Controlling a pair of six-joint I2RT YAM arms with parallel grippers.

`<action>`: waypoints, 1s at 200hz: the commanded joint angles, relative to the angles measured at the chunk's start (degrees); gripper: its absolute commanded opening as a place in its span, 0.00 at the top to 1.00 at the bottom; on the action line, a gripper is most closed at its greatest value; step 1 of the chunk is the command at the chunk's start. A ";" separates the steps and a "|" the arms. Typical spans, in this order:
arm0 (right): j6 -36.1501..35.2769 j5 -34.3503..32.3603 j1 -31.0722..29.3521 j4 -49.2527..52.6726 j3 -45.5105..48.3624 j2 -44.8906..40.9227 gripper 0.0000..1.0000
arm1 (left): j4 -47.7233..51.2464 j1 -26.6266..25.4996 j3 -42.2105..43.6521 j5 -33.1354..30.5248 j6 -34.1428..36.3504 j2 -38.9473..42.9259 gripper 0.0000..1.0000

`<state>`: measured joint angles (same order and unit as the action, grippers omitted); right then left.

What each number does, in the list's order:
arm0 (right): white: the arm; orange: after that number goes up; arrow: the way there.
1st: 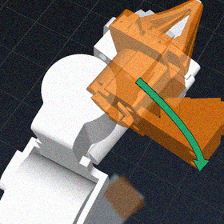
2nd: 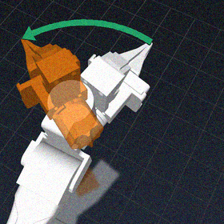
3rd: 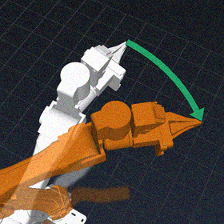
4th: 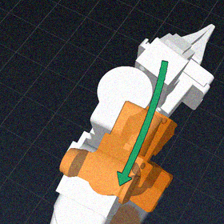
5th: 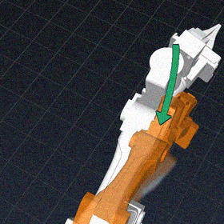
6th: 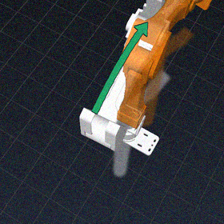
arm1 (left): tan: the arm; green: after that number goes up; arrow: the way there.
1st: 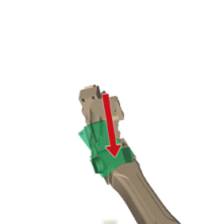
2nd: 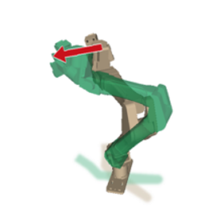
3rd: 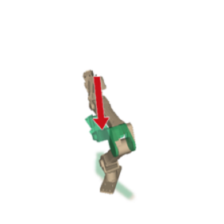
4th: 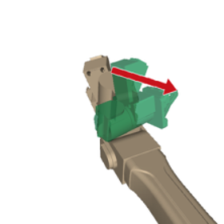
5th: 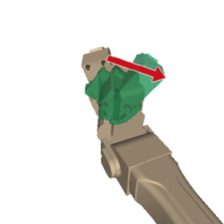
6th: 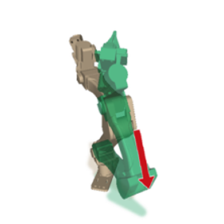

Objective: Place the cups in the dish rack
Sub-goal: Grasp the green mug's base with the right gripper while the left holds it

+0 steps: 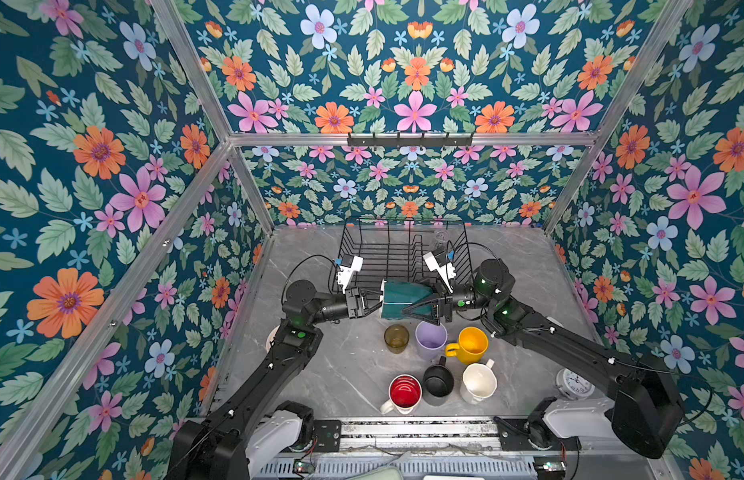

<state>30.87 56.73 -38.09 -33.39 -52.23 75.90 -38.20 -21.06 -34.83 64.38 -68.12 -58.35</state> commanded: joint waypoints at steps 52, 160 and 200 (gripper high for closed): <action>-0.75 -0.57 -0.31 1.66 -0.35 -0.20 0.93 | -7.35 -0.13 -0.32 0.31 -1.69 -0.03 1.00; -1.58 -4.48 -0.30 7.90 -3.20 -3.71 1.00 | -4.95 -0.19 -0.14 0.29 -0.79 0.19 0.86; -3.51 -5.22 -0.31 10.92 -4.50 -5.35 1.00 | 0.17 -0.19 -1.03 0.41 2.23 1.02 0.56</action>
<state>29.17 51.96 -38.24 -21.56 -55.70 71.55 -39.55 -21.32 -35.20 64.36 -68.58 -58.00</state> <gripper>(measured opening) 0.775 0.365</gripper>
